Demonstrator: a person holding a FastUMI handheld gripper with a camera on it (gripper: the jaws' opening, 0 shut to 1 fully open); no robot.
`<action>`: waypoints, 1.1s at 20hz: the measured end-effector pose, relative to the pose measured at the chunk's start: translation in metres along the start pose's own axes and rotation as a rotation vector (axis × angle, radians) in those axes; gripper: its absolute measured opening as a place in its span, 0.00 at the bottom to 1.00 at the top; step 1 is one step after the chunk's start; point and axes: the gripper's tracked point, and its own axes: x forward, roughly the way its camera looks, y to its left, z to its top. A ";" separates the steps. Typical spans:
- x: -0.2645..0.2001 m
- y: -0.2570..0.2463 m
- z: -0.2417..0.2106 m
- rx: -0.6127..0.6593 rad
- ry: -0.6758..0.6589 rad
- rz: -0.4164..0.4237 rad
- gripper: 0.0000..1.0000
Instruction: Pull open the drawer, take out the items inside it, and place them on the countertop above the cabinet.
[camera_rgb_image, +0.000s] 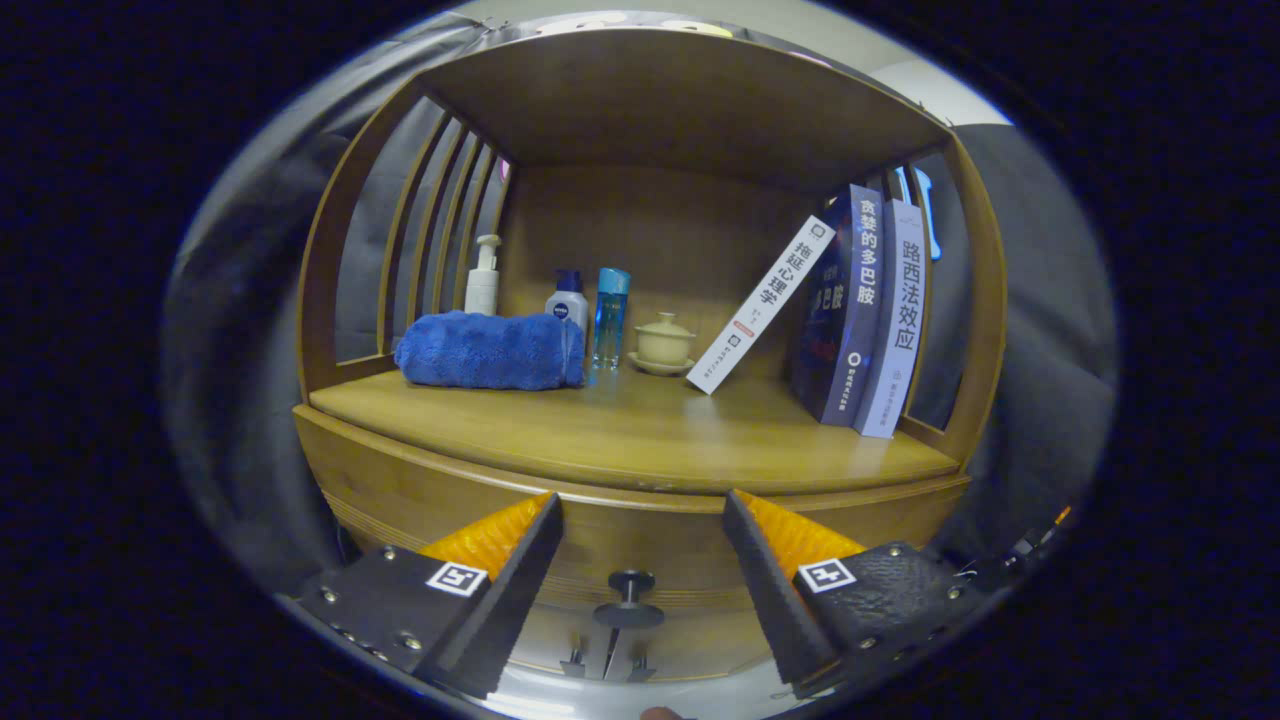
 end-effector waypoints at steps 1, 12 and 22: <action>0.001 0.000 0.000 -0.004 0.007 -0.001 0.97; 0.000 0.000 0.001 -0.019 -0.008 0.002 0.97; -0.106 -0.021 0.113 0.030 -0.260 0.059 0.97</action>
